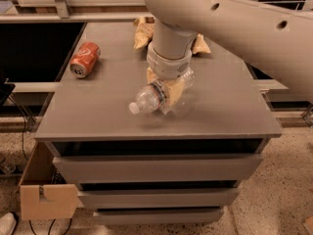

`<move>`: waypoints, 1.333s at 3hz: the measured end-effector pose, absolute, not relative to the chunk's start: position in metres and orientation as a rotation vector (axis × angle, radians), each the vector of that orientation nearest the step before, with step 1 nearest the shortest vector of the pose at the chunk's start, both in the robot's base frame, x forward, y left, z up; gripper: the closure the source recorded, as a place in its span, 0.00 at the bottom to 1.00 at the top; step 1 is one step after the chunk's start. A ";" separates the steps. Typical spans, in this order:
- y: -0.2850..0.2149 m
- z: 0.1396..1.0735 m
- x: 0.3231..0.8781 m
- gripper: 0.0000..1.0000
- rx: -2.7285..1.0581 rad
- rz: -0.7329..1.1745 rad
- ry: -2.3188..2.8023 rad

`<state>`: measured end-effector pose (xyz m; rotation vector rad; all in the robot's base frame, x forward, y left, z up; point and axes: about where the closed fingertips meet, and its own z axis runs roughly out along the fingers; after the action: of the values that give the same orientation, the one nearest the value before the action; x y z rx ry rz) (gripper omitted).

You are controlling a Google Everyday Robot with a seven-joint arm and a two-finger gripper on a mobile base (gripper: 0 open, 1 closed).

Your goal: Knock water bottle over

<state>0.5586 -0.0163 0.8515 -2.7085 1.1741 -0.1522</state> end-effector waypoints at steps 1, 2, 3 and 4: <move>-0.017 0.843 0.554 0.59 -2.736 -0.135 1.185; -0.018 0.839 0.553 0.36 -2.759 -0.127 1.196; -0.018 0.838 0.553 0.13 -2.775 -0.123 1.207; -0.018 0.837 0.554 0.00 -2.787 -0.119 1.218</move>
Offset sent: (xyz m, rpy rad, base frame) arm -0.0062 -0.0026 -0.0169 -0.0660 0.0593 -0.0033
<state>0.5538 -0.0181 0.8372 -2.7868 1.2175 -0.1186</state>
